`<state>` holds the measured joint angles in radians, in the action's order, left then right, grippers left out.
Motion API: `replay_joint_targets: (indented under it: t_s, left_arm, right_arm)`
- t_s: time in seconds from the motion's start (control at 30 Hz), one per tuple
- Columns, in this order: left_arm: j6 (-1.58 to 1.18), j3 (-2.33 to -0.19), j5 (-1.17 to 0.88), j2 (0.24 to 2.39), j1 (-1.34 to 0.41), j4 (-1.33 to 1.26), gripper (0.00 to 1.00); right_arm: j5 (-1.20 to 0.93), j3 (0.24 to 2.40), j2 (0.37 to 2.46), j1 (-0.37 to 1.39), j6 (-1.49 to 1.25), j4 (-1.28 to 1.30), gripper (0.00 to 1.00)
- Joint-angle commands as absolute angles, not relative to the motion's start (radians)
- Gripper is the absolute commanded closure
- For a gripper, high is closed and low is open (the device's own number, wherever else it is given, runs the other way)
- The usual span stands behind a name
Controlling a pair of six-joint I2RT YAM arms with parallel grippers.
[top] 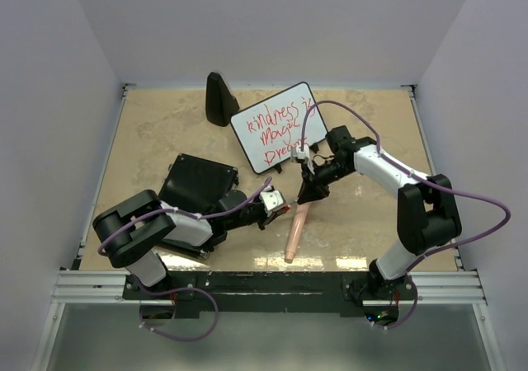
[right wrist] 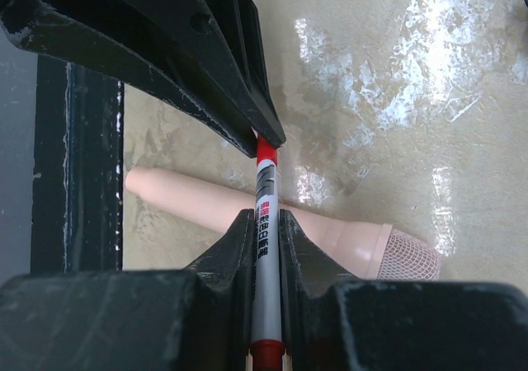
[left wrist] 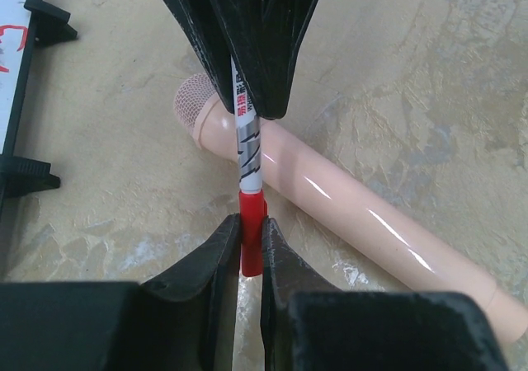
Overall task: Write a sentence on the whiteboard
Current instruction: Close the whiteboard marker at the center of the board.
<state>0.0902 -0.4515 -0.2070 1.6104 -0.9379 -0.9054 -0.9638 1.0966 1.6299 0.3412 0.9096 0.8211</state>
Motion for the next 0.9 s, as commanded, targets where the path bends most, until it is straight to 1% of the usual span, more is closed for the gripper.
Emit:
replay_joint_targets:
  t_s: [0.0,0.3,0.4,0.53,0.63,0.87]
  left_arm:
    - [0.120,-0.466,-0.250,1.631,-0.942,-1.150,1.00]
    - [0.127,-0.485,-0.259,1.681,-0.940,-1.184,1.00]
    - [0.120,-0.462,-0.259,1.707,-0.940,-1.238,1.00]
    - [0.110,-0.425,-0.258,1.753,-0.942,-1.353,1.00]
    - [0.109,-0.410,-0.249,1.773,-0.943,-1.385,1.00]
    - [0.158,-0.416,-0.187,1.784,-0.966,-1.338,1.00]
  right_arm:
    - [-0.971,1.123,1.635,0.377,0.907,0.821,1.00]
    - [-0.801,1.111,1.574,0.442,0.776,0.701,1.00]
    - [-0.732,1.129,1.577,0.477,0.766,0.712,1.00]
    - [-0.690,1.152,1.603,0.506,0.744,0.719,1.00]
    - [-0.667,1.154,1.621,0.534,0.723,0.703,1.00]
    - [-0.623,1.154,1.644,0.578,0.687,0.681,1.00]
